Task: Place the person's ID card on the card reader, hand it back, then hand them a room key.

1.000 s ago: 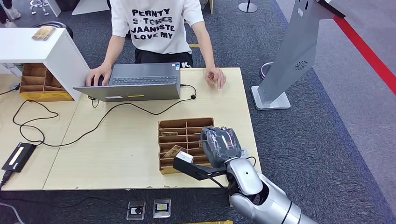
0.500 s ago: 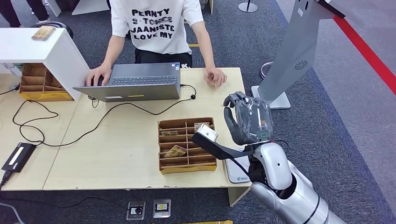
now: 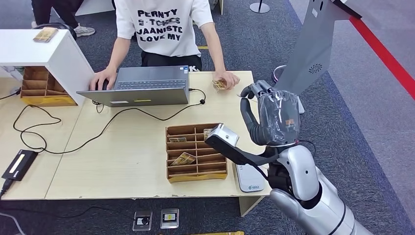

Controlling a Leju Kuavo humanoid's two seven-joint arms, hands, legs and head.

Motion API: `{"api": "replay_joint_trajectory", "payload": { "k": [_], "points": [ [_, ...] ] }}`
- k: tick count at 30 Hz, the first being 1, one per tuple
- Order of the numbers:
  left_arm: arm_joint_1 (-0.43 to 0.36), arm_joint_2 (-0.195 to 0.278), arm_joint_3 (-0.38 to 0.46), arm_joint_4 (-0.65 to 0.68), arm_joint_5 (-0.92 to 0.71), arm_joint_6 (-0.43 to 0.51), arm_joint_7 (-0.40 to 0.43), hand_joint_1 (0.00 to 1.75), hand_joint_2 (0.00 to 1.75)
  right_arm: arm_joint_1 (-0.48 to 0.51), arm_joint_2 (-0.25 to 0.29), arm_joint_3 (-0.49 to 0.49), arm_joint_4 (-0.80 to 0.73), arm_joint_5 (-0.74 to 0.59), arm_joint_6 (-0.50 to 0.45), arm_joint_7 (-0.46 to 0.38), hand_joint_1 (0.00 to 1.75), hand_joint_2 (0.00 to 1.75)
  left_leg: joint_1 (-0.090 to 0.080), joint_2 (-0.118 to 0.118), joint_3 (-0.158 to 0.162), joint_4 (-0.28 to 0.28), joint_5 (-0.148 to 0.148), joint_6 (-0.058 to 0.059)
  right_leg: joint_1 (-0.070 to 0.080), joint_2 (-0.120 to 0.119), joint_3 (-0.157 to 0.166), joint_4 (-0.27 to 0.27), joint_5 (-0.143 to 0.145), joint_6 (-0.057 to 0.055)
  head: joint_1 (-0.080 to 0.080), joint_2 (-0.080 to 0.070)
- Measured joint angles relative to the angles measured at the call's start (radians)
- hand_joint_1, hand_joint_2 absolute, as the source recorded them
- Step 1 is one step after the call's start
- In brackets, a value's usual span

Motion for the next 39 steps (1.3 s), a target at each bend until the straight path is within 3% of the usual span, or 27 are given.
{"api": "replay_joint_trajectory", "payload": {
  "k": [9,18,25,39],
  "points": [
    [-0.004,0.000,-0.026,0.000,-0.011,-0.004,0.002,0.00,0.00,-0.044,0.007,0.004,-0.010,-0.021,0.000,-0.037,1.75,1.75,0.000,0.000,0.000,0.000,0.000,0.000,0.000,0.000,0.000,0.000,0.000,0.000,0.000,0.000],
    [-0.011,0.000,-0.058,0.000,-0.026,-0.014,0.002,0.00,0.00,-0.157,0.056,0.013,0.039,-0.099,0.030,-0.080,1.75,1.75,0.000,-0.001,-0.001,0.000,0.000,0.000,0.000,-0.001,0.000,0.000,0.000,0.000,0.000,0.000],
    [-0.016,0.001,-0.081,0.000,-0.026,-0.023,0.007,0.00,0.00,-0.270,0.119,0.031,0.159,-0.202,0.070,-0.129,1.75,1.75,0.000,-0.002,-0.002,0.000,0.000,0.000,0.000,-0.002,0.000,0.001,0.000,0.000,0.000,0.000],
    [-0.042,0.002,-0.135,0.000,-0.049,-0.043,0.032,0.00,0.00,-0.450,0.227,0.072,0.435,-0.262,0.186,-0.141,1.75,1.75,0.000,-0.003,-0.002,0.000,0.001,0.000,0.000,-0.003,0.000,0.001,0.000,0.000,0.000,0.000]
  ]
}}
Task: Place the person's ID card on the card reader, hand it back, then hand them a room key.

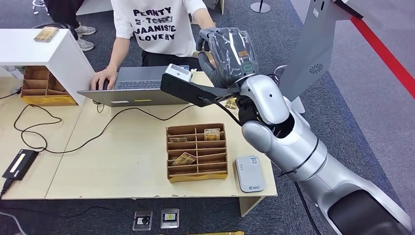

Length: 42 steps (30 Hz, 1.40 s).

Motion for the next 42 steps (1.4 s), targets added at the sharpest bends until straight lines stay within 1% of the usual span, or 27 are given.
{"api": "replay_joint_trajectory", "payload": {
  "k": [6,11,15,19,20,23,24,29,36,39,42],
  "points": [
    [-0.007,0.003,-0.024,0.000,0.000,-0.009,0.000,0.00,0.00,-0.068,0.050,0.027,0.149,-0.005,0.002,-0.030,1.75,1.75,0.000,0.000,0.000,0.000,0.000,-0.001,0.000,0.000,0.000,0.000,0.000,0.000,0.000,0.000],
    [-0.012,0.009,-0.040,0.000,0.000,-0.015,0.000,0.00,0.00,-0.108,0.080,0.048,0.265,-0.009,-0.011,-0.051,1.75,1.75,0.000,-0.001,0.000,0.000,0.000,-0.001,0.000,0.000,0.000,0.000,0.000,0.000,0.000,0.000],
    [-0.016,0.012,-0.050,0.000,0.001,-0.019,0.000,0.00,0.00,-0.129,0.093,0.060,0.352,0.005,-0.036,-0.058,1.75,1.75,0.000,-0.001,0.000,0.000,0.000,-0.001,0.000,0.000,0.000,0.000,0.000,0.000,0.000,0.000],
    [-0.021,0.015,-0.063,0.000,-0.003,-0.023,0.000,0.00,0.00,-0.132,0.095,0.067,0.402,0.022,-0.048,-0.052,1.75,1.75,0.000,-0.001,0.000,0.000,0.000,-0.001,0.000,0.000,0.000,0.000,0.000,0.000,0.000,0.000],
    [-0.023,0.015,-0.066,0.000,-0.004,-0.023,0.000,0.00,0.00,-0.132,0.094,0.068,0.410,0.025,-0.047,-0.048,1.34,1.75,0.000,0.000,0.000,0.000,0.000,-0.001,0.000,0.000,-0.001,0.000,0.000,0.000,0.000,0.000],
    [-0.026,0.016,-0.072,0.000,-0.006,-0.027,0.003,0.00,0.00,-0.132,0.090,0.074,0.425,0.036,-0.039,-0.035,0.03,1.75,0.000,0.000,0.000,0.000,0.000,-0.001,0.000,0.001,-0.001,0.000,0.000,0.000,0.000,0.000],
    [-0.027,0.016,-0.073,0.000,-0.006,-0.028,0.005,0.00,0.00,-0.131,0.088,0.076,0.428,0.040,-0.032,-0.029,0.00,1.75,0.000,0.000,0.000,0.000,0.000,-0.001,0.000,0.001,-0.001,0.000,0.000,0.000,0.000,0.000],
    [-0.032,0.017,-0.075,0.000,0.000,-0.031,0.008,0.00,0.00,-0.123,0.074,0.081,0.431,0.056,0.000,-0.007,0.00,1.75,0.000,0.001,0.000,0.000,0.000,-0.001,0.000,0.002,-0.002,0.000,0.000,0.000,0.000,0.000],
    [-0.033,0.018,-0.089,0.000,0.007,-0.030,0.008,0.00,0.00,-0.108,0.055,0.081,0.429,0.063,0.001,0.008,0.00,1.75,0.000,0.001,0.001,0.000,0.000,-0.001,0.000,0.002,-0.001,0.000,0.000,0.000,0.000,0.000],
    [-0.033,0.019,-0.095,0.000,0.011,-0.030,0.008,0.00,0.00,-0.091,0.043,0.080,0.418,0.066,-0.019,0.013,0.00,1.75,0.000,0.001,0.001,0.000,0.001,-0.001,0.000,0.002,-0.001,0.000,0.000,-0.001,0.000,0.000],
    [-0.033,0.019,-0.098,0.000,0.018,-0.030,0.008,0.00,0.00,-0.056,0.029,0.076,0.386,0.074,-0.074,0.014,0.00,1.75,0.000,0.001,0.001,0.000,0.001,-0.001,0.000,0.002,-0.001,0.000,0.001,-0.001,0.000,0.000]
  ]
}}
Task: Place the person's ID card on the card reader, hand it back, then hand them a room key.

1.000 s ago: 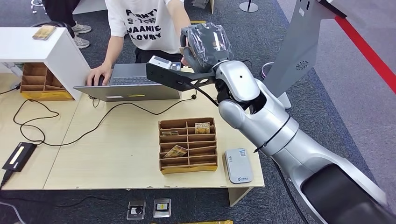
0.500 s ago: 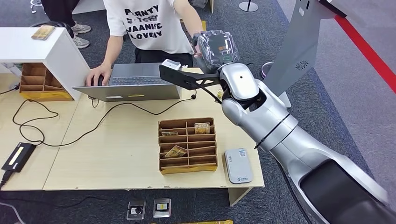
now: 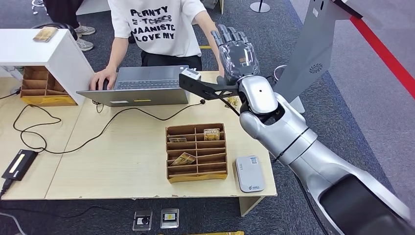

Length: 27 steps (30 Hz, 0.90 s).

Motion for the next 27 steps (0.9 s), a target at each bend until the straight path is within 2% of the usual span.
{"api": "replay_joint_trajectory", "payload": {
  "k": [2,4,7,10,13,16,18,23,27],
  "points": [
    [0.001,0.000,0.000,0.000,0.008,0.003,0.000,0.00,0.00,0.036,-0.010,-0.006,-0.043,0.000,-0.062,-0.005,0.00,1.75,0.000,0.000,0.000,0.000,0.000,0.000,0.000,0.000,0.000,0.000,0.000,0.000,0.000,0.000],
    [0.002,0.000,-0.001,0.000,0.022,0.011,-0.001,0.00,0.00,0.084,-0.018,-0.018,-0.102,-0.030,-0.162,-0.027,0.00,1.75,0.000,0.000,0.000,0.000,0.000,0.000,0.000,0.000,0.000,0.000,0.000,0.000,0.000,0.000],
    [0.011,0.000,-0.001,0.000,0.050,0.027,-0.009,0.00,0.00,0.156,-0.023,-0.043,-0.191,-0.124,-0.338,-0.090,0.00,1.75,0.000,0.000,0.000,0.000,0.000,0.000,0.000,0.000,0.000,0.000,0.000,0.000,0.000,0.000],
    [0.024,0.000,0.000,0.000,0.080,0.042,-0.020,0.00,0.00,0.222,-0.026,-0.061,-0.275,-0.218,-0.442,-0.171,0.00,1.75,0.000,0.001,0.000,0.000,0.000,0.000,0.000,0.000,0.000,0.000,0.000,0.000,0.000,0.000],
    [0.036,0.000,0.000,0.000,0.110,0.057,-0.025,0.00,0.00,0.300,-0.020,-0.087,-0.353,-0.352,-0.465,-0.300,0.00,1.75,0.000,0.000,0.000,0.000,0.000,0.000,0.000,0.000,0.000,0.000,0.000,0.000,0.000,0.000],
    [0.043,0.000,0.001,0.000,0.144,0.072,-0.026,0.00,0.00,0.401,-0.011,-0.127,-0.435,-0.581,-0.466,-0.464,0.00,1.75,0.000,0.000,0.000,0.000,0.000,0.000,0.000,-0.001,0.001,0.000,0.000,0.000,0.000,0.000],
    [0.047,0.000,0.001,0.000,0.159,0.079,-0.026,0.00,0.00,0.461,-0.011,-0.150,-0.485,-0.692,-0.466,-0.534,0.00,1.75,0.000,0.001,0.000,0.000,0.000,0.000,0.000,-0.001,0.001,0.000,0.000,0.000,0.000,0.000],
    [0.051,0.000,0.002,0.000,0.183,0.087,-0.026,0.00,0.00,0.577,-0.030,-0.197,-0.583,-0.826,-0.466,-0.597,0.00,1.75,0.000,0.002,0.001,0.000,0.000,0.000,0.000,0.000,0.001,-0.001,0.000,0.000,0.000,0.000],
    [0.054,0.001,0.002,0.000,0.206,0.093,-0.026,0.00,0.00,0.669,-0.067,-0.220,-0.647,-0.999,-0.443,-0.655,0.00,1.75,0.000,0.002,0.001,0.000,-0.001,-0.001,0.000,0.000,0.001,-0.001,0.000,0.000,0.000,0.000]
  ]
}}
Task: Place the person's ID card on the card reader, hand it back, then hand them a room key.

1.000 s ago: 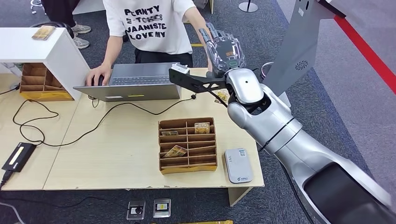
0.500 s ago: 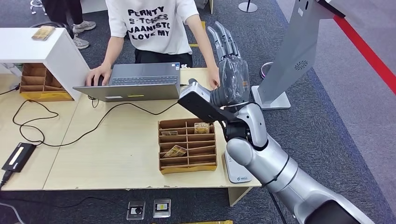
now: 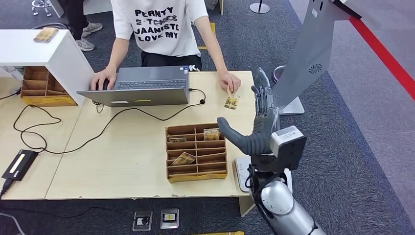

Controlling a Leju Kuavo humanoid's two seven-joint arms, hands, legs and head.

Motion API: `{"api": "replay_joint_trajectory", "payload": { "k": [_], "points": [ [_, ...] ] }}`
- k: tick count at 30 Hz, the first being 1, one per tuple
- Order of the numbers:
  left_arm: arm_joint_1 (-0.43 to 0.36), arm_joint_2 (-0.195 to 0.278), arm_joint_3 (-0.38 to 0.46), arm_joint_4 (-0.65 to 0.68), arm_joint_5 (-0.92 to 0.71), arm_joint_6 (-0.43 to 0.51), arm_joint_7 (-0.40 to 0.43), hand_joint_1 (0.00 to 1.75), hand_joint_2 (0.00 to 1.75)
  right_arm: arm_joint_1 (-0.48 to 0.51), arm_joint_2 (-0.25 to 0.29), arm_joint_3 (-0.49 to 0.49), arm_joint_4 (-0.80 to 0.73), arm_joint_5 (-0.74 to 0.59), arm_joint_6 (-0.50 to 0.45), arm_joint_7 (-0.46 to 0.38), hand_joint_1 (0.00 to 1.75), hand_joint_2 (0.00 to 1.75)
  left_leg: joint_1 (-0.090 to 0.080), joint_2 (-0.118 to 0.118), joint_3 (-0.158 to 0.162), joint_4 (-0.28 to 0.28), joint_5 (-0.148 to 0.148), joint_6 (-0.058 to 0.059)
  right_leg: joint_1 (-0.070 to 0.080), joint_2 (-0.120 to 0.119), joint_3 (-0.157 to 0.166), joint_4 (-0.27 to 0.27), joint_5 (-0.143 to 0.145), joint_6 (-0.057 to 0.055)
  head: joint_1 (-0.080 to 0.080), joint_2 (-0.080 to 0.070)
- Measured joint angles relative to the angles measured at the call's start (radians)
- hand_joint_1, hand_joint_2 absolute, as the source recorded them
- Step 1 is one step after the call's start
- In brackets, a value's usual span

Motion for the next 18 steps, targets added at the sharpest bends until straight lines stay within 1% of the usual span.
{"api": "replay_joint_trajectory", "payload": {
  "k": [3,8,12,18],
  "points": [
    [0.001,0.000,0.000,0.000,0.013,0.002,0.000,0.00,0.00,0.068,-0.021,-0.016,-0.026,-0.108,0.029,-0.036,0.00,1.75,0.000,0.000,0.000,0.000,0.000,0.000,0.000,0.000,0.000,0.000,0.000,0.000,0.000,0.000],
    [0.002,0.000,0.000,0.000,0.020,0.006,0.000,0.00,0.00,0.165,-0.048,-0.045,-0.046,-0.196,0.055,-0.068,0.00,1.75,0.000,0.000,0.000,0.000,0.000,0.000,0.000,0.000,0.000,0.000,0.000,0.000,0.000,0.000],
    [0.003,0.000,0.000,0.000,0.019,0.005,0.000,0.00,0.00,0.241,-0.065,-0.074,-0.056,-0.225,0.064,-0.073,0.00,0.00,0.000,0.000,0.000,0.000,0.000,0.000,0.000,0.000,0.000,0.000,0.000,0.000,0.000,0.000],
    [0.003,0.005,0.000,0.000,0.015,0.003,0.000,0.00,0.00,0.306,-0.086,-0.100,-0.068,-0.199,0.107,-0.007,0.00,0.00,0.000,0.000,0.000,0.000,0.000,0.000,0.000,0.000,0.000,0.000,0.000,0.000,0.000,0.000]
  ]
}}
